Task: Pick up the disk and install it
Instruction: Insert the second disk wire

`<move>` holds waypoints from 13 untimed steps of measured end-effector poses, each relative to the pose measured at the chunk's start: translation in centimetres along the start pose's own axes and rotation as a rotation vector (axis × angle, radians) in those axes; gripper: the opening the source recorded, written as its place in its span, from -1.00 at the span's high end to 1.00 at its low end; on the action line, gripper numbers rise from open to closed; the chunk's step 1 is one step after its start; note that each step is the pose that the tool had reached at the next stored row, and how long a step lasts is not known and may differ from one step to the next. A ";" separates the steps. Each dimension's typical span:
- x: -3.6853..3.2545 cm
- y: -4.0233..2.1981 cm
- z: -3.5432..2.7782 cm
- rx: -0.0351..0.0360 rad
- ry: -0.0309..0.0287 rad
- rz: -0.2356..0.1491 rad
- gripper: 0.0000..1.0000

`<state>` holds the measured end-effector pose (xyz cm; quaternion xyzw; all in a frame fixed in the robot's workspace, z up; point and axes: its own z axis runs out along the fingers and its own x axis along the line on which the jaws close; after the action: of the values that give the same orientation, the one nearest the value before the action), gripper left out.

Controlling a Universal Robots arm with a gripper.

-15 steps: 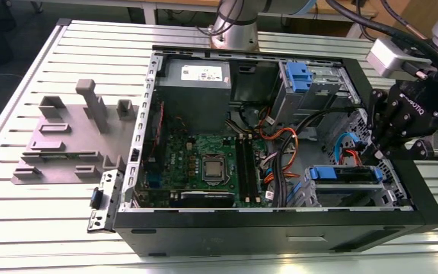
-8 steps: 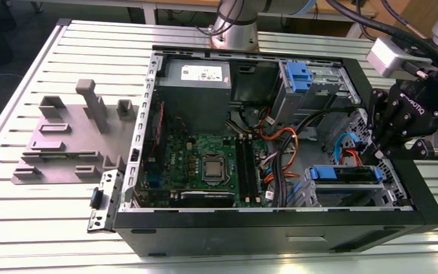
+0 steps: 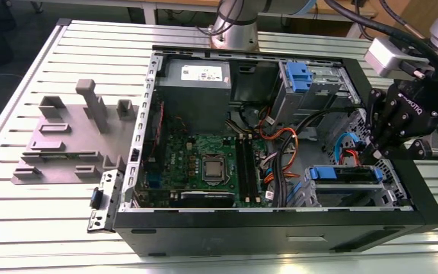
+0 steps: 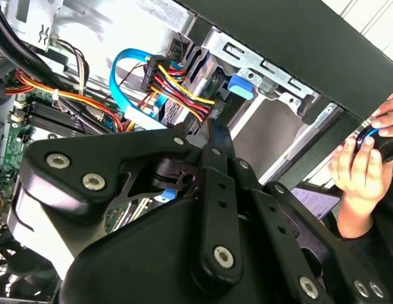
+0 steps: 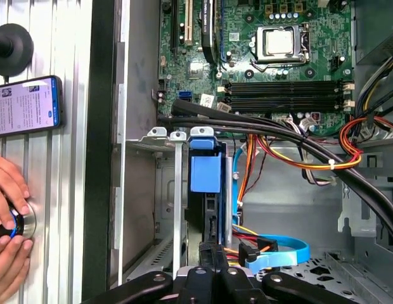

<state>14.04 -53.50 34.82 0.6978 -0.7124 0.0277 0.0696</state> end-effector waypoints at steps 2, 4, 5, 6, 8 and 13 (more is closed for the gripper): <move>0.04 0.03 -0.33 0.0000 -0.0003 0.000 0.79; 0.08 0.05 -0.72 0.0000 -0.0003 0.000 0.79; 0.10 0.06 -0.94 0.0000 -0.0004 0.000 0.79; 0.13 0.08 -1.19 0.0000 -0.0004 0.000 0.79; 0.12 0.11 -1.64 -0.0001 -0.0004 0.000 0.79; -0.22 0.14 -2.11 -0.0001 -0.0004 0.000 0.79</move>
<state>14.03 -52.99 36.88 0.6978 -0.7124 0.0276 0.0695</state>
